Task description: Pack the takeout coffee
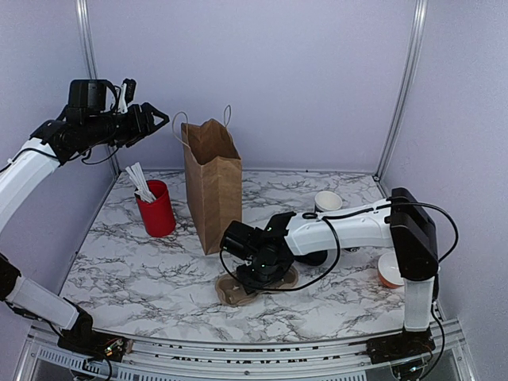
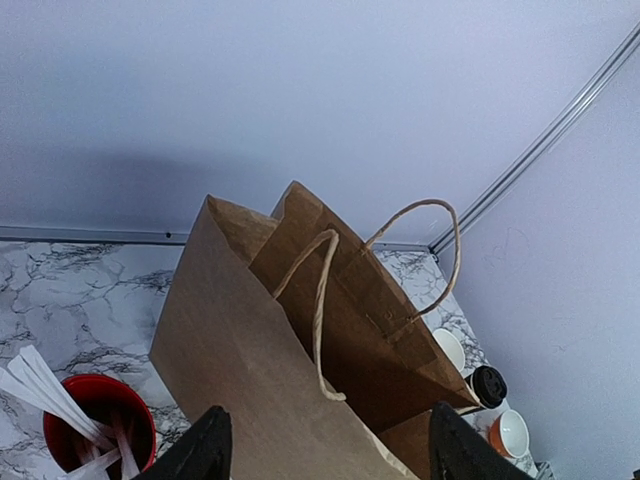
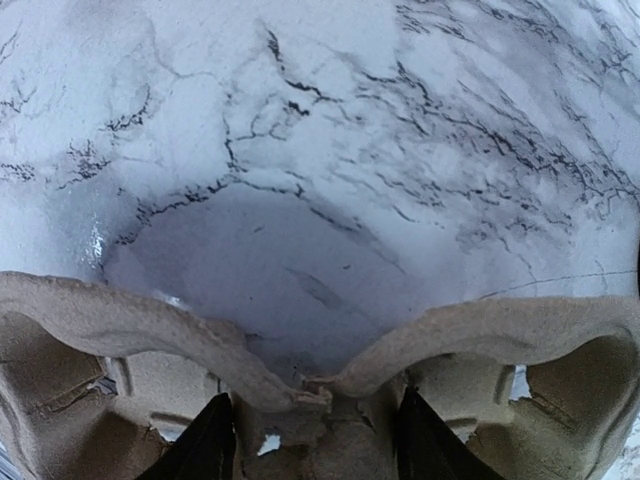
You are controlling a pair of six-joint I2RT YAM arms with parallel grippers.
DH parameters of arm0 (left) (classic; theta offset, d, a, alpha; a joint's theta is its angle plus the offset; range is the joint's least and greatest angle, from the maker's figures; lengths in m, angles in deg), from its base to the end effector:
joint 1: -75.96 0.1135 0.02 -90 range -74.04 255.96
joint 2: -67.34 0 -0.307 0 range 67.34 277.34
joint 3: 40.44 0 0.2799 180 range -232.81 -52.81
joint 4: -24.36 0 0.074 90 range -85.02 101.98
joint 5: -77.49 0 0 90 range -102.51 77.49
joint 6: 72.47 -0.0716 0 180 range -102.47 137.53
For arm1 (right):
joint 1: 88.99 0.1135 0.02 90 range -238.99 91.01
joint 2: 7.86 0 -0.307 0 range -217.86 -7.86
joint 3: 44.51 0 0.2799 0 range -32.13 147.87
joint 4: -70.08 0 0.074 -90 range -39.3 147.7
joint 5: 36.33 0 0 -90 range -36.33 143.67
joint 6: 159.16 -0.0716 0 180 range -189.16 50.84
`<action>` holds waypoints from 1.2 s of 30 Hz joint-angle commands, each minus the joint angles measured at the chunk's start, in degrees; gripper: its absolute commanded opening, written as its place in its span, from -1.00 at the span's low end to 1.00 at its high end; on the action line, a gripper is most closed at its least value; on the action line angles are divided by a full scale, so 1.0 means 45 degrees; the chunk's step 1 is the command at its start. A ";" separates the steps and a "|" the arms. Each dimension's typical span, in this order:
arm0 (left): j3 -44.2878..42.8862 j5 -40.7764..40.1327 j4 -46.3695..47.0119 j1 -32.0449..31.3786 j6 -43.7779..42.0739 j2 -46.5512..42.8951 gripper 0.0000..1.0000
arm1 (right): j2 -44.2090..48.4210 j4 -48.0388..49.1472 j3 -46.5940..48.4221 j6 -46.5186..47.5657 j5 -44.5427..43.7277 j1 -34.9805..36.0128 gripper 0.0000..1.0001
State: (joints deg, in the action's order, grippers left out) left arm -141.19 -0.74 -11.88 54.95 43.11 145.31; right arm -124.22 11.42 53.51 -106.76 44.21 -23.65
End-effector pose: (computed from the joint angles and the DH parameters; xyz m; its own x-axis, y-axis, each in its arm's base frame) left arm 0.3254 -0.1406 0.4886 -0.4275 -0.2886 -0.8567 0.3898 0.7962 -0.4627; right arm 0.2003 0.4082 0.1596 -0.8596 -0.4300 -0.2759 -0.4500 0.8930 0.0104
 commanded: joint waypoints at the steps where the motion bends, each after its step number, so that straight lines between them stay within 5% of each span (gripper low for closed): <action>1: -0.0501 0.0292 -0.0014 0.0041 0.0196 0.0200 0.35 | -0.0069 0.0195 -0.0074 0.0075 0.0034 0.0020 0.00; 7: -0.0681 0.0543 -0.0118 0.0023 0.0548 0.0126 0.41 | 0.0404 0.0256 -0.0218 0.0123 -0.0321 0.0021 -0.19; 27: -0.1856 0.0624 -0.1584 -0.0134 0.0956 0.0966 0.28 | 0.3506 0.1030 -0.2192 0.0756 -0.1750 0.0030 -0.29; 36: -0.4052 -0.2799 -0.3451 -0.0913 -0.0445 0.2700 0.13 | 0.5526 0.1130 -0.2889 0.1288 -0.2051 -0.0214 -0.30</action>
State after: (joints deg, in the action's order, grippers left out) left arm -156.06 -4.15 -21.82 51.69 45.06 155.28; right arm -103.15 14.76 40.92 -102.74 36.48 -23.74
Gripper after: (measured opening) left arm 0.579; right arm 0.349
